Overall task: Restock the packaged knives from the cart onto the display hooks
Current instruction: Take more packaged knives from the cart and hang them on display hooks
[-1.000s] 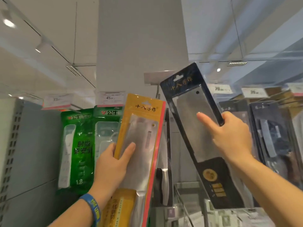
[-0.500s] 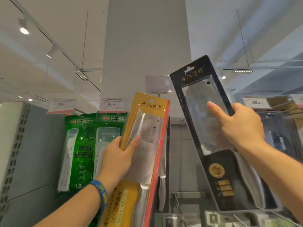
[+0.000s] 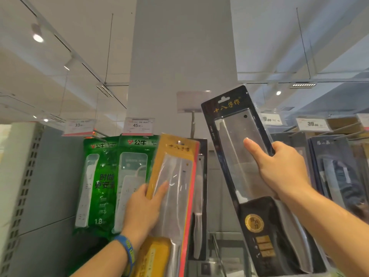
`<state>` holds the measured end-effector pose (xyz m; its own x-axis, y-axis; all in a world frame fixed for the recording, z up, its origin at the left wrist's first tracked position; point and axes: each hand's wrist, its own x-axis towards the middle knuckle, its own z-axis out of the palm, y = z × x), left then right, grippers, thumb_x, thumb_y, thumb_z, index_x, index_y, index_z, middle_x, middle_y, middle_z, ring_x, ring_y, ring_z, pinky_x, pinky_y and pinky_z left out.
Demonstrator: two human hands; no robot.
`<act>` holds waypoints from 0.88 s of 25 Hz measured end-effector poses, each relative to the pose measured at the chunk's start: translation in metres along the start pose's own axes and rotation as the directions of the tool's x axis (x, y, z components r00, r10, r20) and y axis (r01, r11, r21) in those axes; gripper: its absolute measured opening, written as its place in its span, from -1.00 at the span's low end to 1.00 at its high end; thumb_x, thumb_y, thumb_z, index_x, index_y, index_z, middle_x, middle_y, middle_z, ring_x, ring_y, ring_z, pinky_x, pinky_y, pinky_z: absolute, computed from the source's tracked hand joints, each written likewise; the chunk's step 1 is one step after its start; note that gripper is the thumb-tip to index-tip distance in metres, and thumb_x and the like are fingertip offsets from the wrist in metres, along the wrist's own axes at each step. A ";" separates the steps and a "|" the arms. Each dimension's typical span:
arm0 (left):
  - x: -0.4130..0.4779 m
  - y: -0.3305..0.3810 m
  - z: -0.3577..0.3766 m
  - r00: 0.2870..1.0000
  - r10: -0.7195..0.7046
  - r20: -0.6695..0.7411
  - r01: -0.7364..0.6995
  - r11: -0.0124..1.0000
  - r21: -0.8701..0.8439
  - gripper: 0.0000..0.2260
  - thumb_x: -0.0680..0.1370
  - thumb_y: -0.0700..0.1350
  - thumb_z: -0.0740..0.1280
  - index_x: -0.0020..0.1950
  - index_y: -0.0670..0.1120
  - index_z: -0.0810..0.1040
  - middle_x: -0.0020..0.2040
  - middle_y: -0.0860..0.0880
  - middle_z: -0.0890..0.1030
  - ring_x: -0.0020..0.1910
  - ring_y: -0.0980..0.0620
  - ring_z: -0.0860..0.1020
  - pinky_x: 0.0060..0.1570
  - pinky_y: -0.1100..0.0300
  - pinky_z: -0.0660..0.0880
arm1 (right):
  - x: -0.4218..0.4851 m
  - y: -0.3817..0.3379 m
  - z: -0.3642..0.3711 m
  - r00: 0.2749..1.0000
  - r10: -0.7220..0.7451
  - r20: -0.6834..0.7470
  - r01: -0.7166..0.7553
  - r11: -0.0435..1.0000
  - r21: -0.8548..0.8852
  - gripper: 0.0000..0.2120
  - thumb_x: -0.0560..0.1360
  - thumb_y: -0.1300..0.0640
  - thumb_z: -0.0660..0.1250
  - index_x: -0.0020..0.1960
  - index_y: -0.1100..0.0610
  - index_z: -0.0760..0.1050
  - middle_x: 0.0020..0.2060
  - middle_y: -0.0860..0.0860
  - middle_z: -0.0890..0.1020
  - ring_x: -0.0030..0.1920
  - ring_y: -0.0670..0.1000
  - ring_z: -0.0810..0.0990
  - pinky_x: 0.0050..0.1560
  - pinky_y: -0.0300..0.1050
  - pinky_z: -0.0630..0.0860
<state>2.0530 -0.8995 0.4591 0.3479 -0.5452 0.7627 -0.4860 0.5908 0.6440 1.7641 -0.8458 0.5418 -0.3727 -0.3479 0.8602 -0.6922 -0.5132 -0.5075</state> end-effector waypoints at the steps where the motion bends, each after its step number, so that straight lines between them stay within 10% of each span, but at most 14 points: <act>1: -0.003 -0.002 -0.002 0.999 0.017 -0.027 -0.018 1.000 -0.017 -0.47 0.37 0.41 0.30 -0.27 -0.08 0.50 -0.42 -0.01 0.56 -0.49 0.10 0.50 -0.39 0.08 0.46 | 0.000 0.001 0.001 1.000 -0.008 -0.016 0.008 1.000 0.002 -0.40 0.42 -0.50 0.25 -0.29 0.06 0.33 -0.42 0.00 0.48 -0.39 -0.01 0.44 -0.43 -0.10 0.23; 11: 0.017 0.026 0.020 0.990 0.122 0.073 -0.118 0.991 -0.063 -0.45 0.40 0.42 0.30 -0.19 -0.10 0.54 -0.34 -0.07 0.59 -0.36 -0.07 0.58 -0.31 -0.03 0.55 | 0.002 -0.008 0.008 1.000 -0.003 0.006 0.003 0.998 0.067 -0.26 0.39 -0.55 0.25 -0.19 0.19 0.52 -0.31 0.09 0.62 -0.26 0.13 0.59 -0.19 0.15 0.57; 22: 0.017 0.019 0.021 0.989 0.058 0.134 -0.066 0.996 0.056 -0.50 0.44 0.41 0.29 -0.18 -0.04 0.55 -0.34 -0.05 0.61 -0.38 -0.01 0.56 -0.34 0.05 0.52 | -0.001 -0.006 0.001 0.994 0.113 0.006 -0.113 0.993 0.046 -0.30 0.42 -0.51 0.28 -0.20 0.19 0.42 -0.27 0.05 0.60 -0.28 0.07 0.52 -0.31 -0.01 0.38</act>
<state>2.0335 -0.9101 0.4834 0.2083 -0.5852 0.7837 -0.5516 0.5913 0.5882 1.7697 -0.8432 0.5436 -0.4444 -0.4084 0.7973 -0.6167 -0.5061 -0.6030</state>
